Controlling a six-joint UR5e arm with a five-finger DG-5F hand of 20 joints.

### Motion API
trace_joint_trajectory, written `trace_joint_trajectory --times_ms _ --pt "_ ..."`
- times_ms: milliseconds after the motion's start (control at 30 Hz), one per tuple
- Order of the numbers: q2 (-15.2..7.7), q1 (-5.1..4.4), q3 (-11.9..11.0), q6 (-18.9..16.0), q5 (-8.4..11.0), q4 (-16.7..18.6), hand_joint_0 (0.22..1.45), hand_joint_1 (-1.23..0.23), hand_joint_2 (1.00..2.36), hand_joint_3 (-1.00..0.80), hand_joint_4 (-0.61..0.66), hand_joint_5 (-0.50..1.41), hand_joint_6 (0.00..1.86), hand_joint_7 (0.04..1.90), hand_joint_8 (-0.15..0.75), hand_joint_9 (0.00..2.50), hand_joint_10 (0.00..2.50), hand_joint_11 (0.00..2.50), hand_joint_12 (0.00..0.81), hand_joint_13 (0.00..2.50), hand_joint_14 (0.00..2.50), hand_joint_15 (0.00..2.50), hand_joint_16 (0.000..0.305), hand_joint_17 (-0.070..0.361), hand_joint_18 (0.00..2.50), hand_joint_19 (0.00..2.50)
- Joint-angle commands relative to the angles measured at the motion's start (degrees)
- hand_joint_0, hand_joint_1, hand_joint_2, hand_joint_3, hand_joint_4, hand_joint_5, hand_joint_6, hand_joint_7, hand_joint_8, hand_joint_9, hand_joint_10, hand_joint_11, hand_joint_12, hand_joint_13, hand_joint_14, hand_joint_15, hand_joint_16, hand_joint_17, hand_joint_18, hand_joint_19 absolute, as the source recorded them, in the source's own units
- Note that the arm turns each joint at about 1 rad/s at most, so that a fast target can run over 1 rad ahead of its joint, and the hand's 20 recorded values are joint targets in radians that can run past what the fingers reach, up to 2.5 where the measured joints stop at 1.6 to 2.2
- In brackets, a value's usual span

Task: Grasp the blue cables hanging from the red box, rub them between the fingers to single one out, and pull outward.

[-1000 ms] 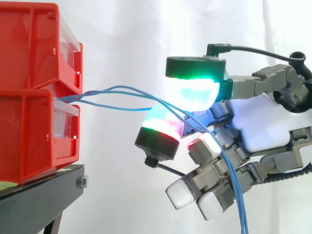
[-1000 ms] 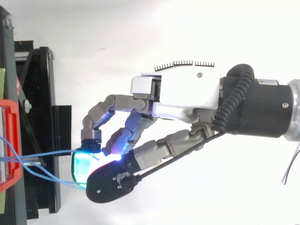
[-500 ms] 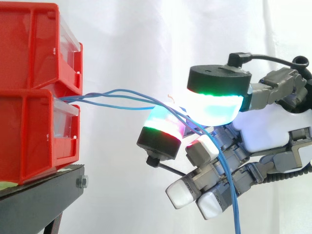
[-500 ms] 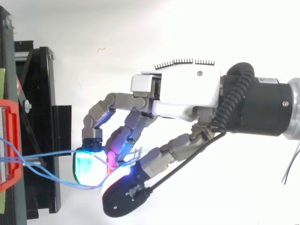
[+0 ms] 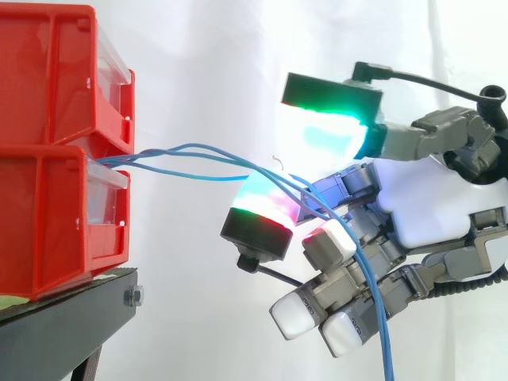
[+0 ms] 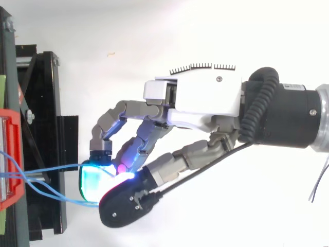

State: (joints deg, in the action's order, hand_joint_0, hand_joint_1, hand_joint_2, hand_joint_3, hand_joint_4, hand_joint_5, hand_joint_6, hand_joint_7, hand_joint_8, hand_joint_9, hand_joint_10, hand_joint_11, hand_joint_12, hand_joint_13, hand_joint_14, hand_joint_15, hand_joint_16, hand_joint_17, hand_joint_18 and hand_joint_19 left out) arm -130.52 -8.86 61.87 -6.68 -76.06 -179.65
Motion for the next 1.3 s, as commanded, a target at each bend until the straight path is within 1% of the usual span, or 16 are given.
trace_joint_trajectory --times_ms 0,200,267,333,500,767,933,1000,1067,1267 --pt "0.0 -0.02 0.0 0.0 0.03 0.0 0.59 -0.66 1.0 -0.49 0.16 -0.11 0.84 0.87 0.363 1.1 0.02 0.71 0.38 0.77 0.01 0.37 0.047 0.106 0.74 0.39" --pt "0.0 -0.02 0.0 0.0 0.03 0.0 0.61 -0.67 1.01 -0.43 0.15 -0.11 0.83 0.9 0.364 1.1 0.02 0.71 0.383 0.77 0.01 0.37 0.047 0.106 0.73 0.4" --pt "0.0 -0.02 0.0 0.0 0.03 0.0 0.61 -0.67 1.01 -0.42 0.17 -0.11 0.83 0.89 0.361 1.1 0.02 0.69 0.38 0.77 0.01 0.37 0.047 0.107 0.73 0.4" --pt "0.0 -0.02 0.0 0.0 0.03 0.0 0.61 -0.59 1.01 -0.41 0.17 -0.09 0.79 0.92 0.354 1.1 0.01 0.62 0.378 0.76 0.01 0.36 0.047 0.107 0.73 0.41" --pt "0.0 -0.02 0.0 0.0 0.03 0.0 0.6 -0.58 1.01 -0.38 0.18 -0.08 0.75 0.98 0.357 1.09 0.02 0.62 0.383 0.76 0.01 0.36 0.048 0.108 0.72 0.42" --pt "0.0 -0.02 -0.09 0.18 0.03 0.0 0.61 -0.58 1.01 -0.35 0.19 -0.08 0.72 0.99 0.365 1.1 0.02 0.61 0.39 0.75 0.01 0.36 0.05 0.112 0.73 0.41" --pt "0.0 -0.02 -0.09 0.44 0.03 0.0 0.61 -0.62 1.01 -0.3 0.18 -0.08 0.73 1.02 0.391 1.11 0.01 0.63 0.413 0.77 0.01 0.35 0.054 0.121 0.76 0.38" --pt "0.0 -0.02 0.0 0.44 0.03 0.0 0.61 -0.65 1.01 -0.27 0.19 -0.09 0.78 0.94 0.398 1.11 0.01 0.64 0.421 0.78 0.01 0.36 0.055 0.125 0.77 0.37" --pt "0.0 -0.02 0.0 0.44 -0.06 0.0 0.61 -0.66 1.01 -0.24 0.2 -0.1 0.82 0.91 0.404 1.12 0.01 0.65 0.429 0.78 0.01 0.35 0.057 0.128 0.79 0.36" --pt "0.0 0.07 0.0 0.53 -0.06 0.0 0.61 -0.7 1.01 -0.2 0.21 -0.1 0.85 0.9 0.409 1.11 0.02 0.67 0.435 0.78 0.01 0.35 0.057 0.129 0.8 0.35"
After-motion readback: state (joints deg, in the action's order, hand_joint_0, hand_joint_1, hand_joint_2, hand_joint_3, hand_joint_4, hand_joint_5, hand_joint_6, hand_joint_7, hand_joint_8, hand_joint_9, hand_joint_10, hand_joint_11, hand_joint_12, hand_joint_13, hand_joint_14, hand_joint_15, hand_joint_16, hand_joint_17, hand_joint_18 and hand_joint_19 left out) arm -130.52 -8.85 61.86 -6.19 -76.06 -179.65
